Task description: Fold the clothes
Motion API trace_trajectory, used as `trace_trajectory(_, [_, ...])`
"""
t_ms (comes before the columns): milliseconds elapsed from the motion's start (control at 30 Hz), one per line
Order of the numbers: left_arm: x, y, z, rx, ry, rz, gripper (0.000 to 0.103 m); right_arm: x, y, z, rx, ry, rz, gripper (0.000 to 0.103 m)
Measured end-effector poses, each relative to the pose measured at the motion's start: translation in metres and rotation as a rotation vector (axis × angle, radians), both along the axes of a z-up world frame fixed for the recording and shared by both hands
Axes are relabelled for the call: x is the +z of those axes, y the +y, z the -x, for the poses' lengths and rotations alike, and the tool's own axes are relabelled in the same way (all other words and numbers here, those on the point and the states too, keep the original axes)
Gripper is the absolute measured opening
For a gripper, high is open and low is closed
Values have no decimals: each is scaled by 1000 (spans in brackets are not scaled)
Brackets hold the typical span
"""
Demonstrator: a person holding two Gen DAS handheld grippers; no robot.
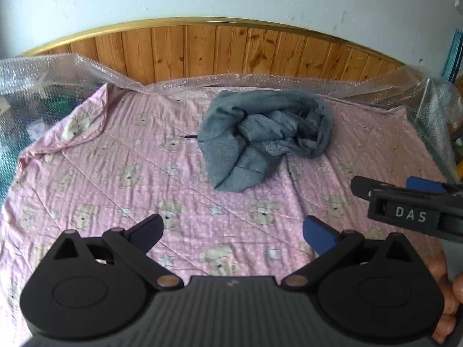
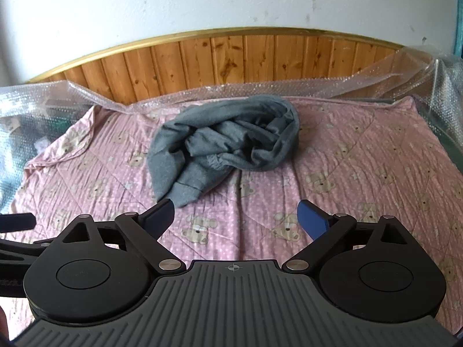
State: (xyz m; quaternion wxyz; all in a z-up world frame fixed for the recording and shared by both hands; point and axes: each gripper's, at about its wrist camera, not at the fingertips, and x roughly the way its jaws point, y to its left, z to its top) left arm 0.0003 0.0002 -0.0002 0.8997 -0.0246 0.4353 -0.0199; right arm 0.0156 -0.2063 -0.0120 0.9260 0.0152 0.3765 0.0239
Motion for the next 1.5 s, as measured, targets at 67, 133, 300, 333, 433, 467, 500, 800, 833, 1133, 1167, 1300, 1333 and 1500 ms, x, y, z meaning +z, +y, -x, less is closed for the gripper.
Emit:
trace_trajectory(67, [-1, 1, -1, -1, 2, -6, 103, 0, -1, 0, -4, -1, -4, 94])
trace_trajectory(133, [-2, 2, -2, -3, 4, -12, 103, -1, -1, 1, -9, -2, -9, 95])
trace_trajectory(300, [-4, 3, -4, -6, 9, -26, 103, -4, 9, 0, -1, 8, 17, 95])
trace_trajectory(333, [-5, 4, -5, -7, 10, -29, 103, -5, 7, -3, -1, 17, 10, 95])
trace_trajectory(433, [-6, 5, -7, -11, 13, -35, 103, -7, 9, -7, 3, 26, 9, 95])
trace_trajectory(467, [-8, 5, -8, -14, 15, -34, 103, -8, 11, -8, 4, 27, 10, 96])
trace_trajectory(500, [-9, 5, -9, -16, 16, -32, 103, -9, 12, -9, 5, 28, 11, 96])
trace_trajectory(800, [-20, 6, -21, -42, 28, -20, 99, -21, 19, -21, 27, 46, 15, 95])
trace_trajectory(833, [-21, 6, -23, -45, 29, -18, 96, -22, 19, -23, 31, 49, 17, 94])
trace_trajectory(1133, [-30, -14, -50, -64, 52, 8, 29, -35, 2, -51, 60, 75, 0, 52])
trace_trajectory(1167, [-32, -16, -53, -66, 57, 8, 12, -37, -1, -54, 68, 81, -7, 35])
trace_trajectory(1300, [-37, -27, -66, -67, 56, -6, 0, -44, -12, -67, 97, 99, -31, 6])
trace_trajectory(1333, [-38, -29, -69, -61, 53, -11, 0, -45, -14, -70, 104, 101, -34, 4])
trace_trajectory(1500, [-42, -40, -88, -45, 73, -17, 0, -56, -26, -86, 116, 125, -51, 2])
